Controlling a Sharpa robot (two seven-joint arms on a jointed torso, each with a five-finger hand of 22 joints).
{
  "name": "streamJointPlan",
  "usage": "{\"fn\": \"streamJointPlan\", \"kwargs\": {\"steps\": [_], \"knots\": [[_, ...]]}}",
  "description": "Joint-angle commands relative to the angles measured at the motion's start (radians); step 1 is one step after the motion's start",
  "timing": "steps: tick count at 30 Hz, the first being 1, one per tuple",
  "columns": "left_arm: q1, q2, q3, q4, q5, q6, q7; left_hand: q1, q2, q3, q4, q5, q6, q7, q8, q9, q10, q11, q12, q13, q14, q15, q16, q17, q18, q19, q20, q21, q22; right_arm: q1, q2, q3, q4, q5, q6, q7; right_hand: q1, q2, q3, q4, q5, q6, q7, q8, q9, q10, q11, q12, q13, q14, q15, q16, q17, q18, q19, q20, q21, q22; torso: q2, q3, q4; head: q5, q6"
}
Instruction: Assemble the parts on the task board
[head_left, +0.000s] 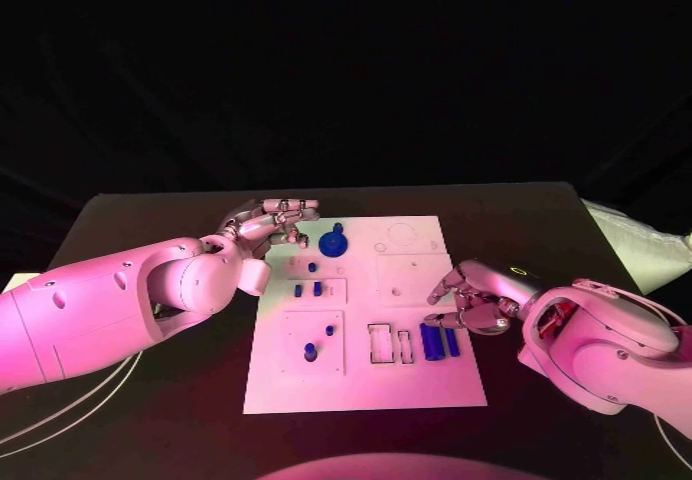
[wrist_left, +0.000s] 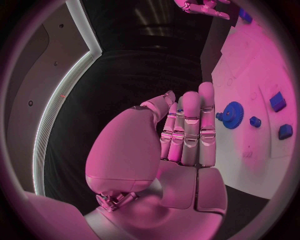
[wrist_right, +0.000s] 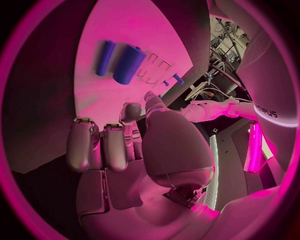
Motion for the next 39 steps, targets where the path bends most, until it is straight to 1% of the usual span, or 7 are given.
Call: {"fn": "streamJointPlan", "kwargs": {"steps": [1, 4, 8, 10, 20, 33, 39], "knots": [[0.000, 0.001, 0.001, 0.004, 0.003, 0.018, 0.004, -0.006, 0.005, -0.007, 0.002, 0.002, -0.009, 0.000, 0.005, 0.000, -0.007, 0.003, 0.005, -0.001, -0.009, 0.001, -0.002, -0.001, 0.011, 0.002, 0.002, -0.005, -0.001, -0.007, -0.015, -0.004, 0.014, -0.019, 0.044, -0.135, -0.015, -0.003, -0.041, 0.030, 0.031, 0.007, -0.005, 0.021, 0.006, 0.016, -0.006, 0.129, 0.155, 0.057, -0.009, 0.016, 0.025, -0.013, 0.009, 0.001, 0.011, 0.019, -0.005, 0.0002, -0.0122, -0.004, -0.001], [0.000, 0.001, 0.001, 0.003, 0.003, 0.019, 0.004, -0.006, 0.005, -0.007, 0.002, 0.002, -0.009, 0.000, 0.005, 0.000, -0.007, 0.003, 0.005, -0.001, -0.009, 0.001, -0.002, -0.001, 0.011, 0.002, 0.002, -0.005, -0.001, -0.011, -0.022, -0.007, 0.018, -0.046, 0.057, -0.165, -0.020, -0.002, -0.071, 0.044, 0.027, 0.011, -0.008, 0.039, 0.013, 0.015, -0.005, 0.177, 0.219, 0.058, -0.007, 0.024, 0.038, -0.014, 0.011, -0.001, 0.017, 0.029, -0.007, -0.0001, -0.0126, -0.005, -0.002], [0.000, 0.002, 0.001, 0.003, 0.003, 0.019, 0.004, -0.006, 0.005, -0.008, 0.001, 0.002, -0.009, 0.000, 0.005, 0.000, -0.008, 0.003, 0.005, -0.001, -0.009, 0.001, -0.001, -0.001, 0.011, 0.002, 0.002, -0.006, -0.001, -0.021, -0.018, -0.010, 0.019, -0.070, 0.072, -0.185, -0.028, 0.006, -0.092, 0.046, 0.023, 0.014, -0.010, 0.051, 0.018, 0.013, -0.006, 0.195, 0.248, 0.058, -0.008, 0.028, 0.043, -0.015, 0.012, -0.001, 0.019, 0.034, -0.006, -0.0007, -0.0094, -0.008, -0.004], [-0.001, 0.002, 0.001, 0.002, 0.003, 0.020, 0.003, -0.006, 0.005, -0.008, 0.001, 0.002, -0.009, 0.000, 0.005, 0.000, -0.008, 0.003, 0.005, -0.001, -0.009, 0.001, -0.001, -0.001, 0.011, 0.002, 0.002, -0.006, -0.001, -0.026, -0.012, -0.010, 0.018, -0.079, 0.075, -0.191, -0.028, 0.007, -0.092, 0.046, 0.023, 0.014, -0.010, 0.051, 0.018, 0.013, -0.006, 0.195, 0.248, 0.058, -0.008, 0.028, 0.043, -0.015, 0.012, -0.001, 0.020, 0.034, -0.005, 0.0003, -0.0090, -0.006, -0.005], [-0.001, 0.001, 0.001, -0.001, 0.003, 0.019, 0.002, -0.006, 0.005, -0.008, 0.001, 0.002, -0.009, 0.000, 0.005, 0.000, -0.008, 0.003, 0.005, -0.001, -0.009, 0.001, -0.001, -0.001, 0.011, 0.002, 0.002, -0.006, -0.001, -0.037, 0.013, -0.011, 0.018, -0.104, 0.068, -0.196, -0.028, 0.014, -0.107, 0.045, 0.027, 0.017, -0.012, 0.063, 0.023, 0.016, -0.008, 0.214, 0.278, 0.058, -0.009, 0.031, 0.049, -0.016, 0.015, -0.001, 0.023, 0.042, -0.005, 0.0000, -0.0136, 0.000, -0.010], [-0.002, 0.001, 0.001, -0.004, 0.003, 0.021, -0.001, -0.006, 0.005, -0.008, 0.001, 0.002, -0.009, 0.000, 0.005, 0.000, -0.008, 0.003, 0.005, -0.001, -0.009, 0.001, -0.001, -0.001, 0.011, 0.002, 0.002, -0.006, -0.001, -0.053, 0.049, -0.011, 0.010, -0.115, 0.068, -0.196, -0.028, 0.022, -0.113, 0.046, 0.034, 0.019, -0.013, 0.069, 0.026, 0.017, -0.009, 0.221, 0.289, 0.059, -0.010, 0.034, 0.053, -0.017, 0.016, -0.002, 0.025, 0.046, -0.005, 0.0005, -0.0103, -0.002, -0.014], [-0.003, 0.001, 0.001, -0.005, 0.003, 0.022, -0.003, -0.006, 0.005, -0.008, 0.001, 0.002, -0.009, 0.000, 0.005, 0.000, -0.008, 0.003, 0.005, -0.001, -0.009, 0.001, -0.001, -0.001, 0.011, 0.002, 0.002, -0.006, -0.001, -0.060, 0.071, -0.011, -0.005, -0.117, 0.090, -0.198, -0.029, 0.028, -0.116, 0.046, 0.036, 0.020, -0.014, 0.072, 0.028, 0.016, -0.010, 0.220, 0.291, 0.059, -0.010, 0.034, 0.054, -0.017, 0.016, -0.002, 0.026, 0.047, -0.005, 0.0000, -0.0117, 0.001, -0.015]]}}
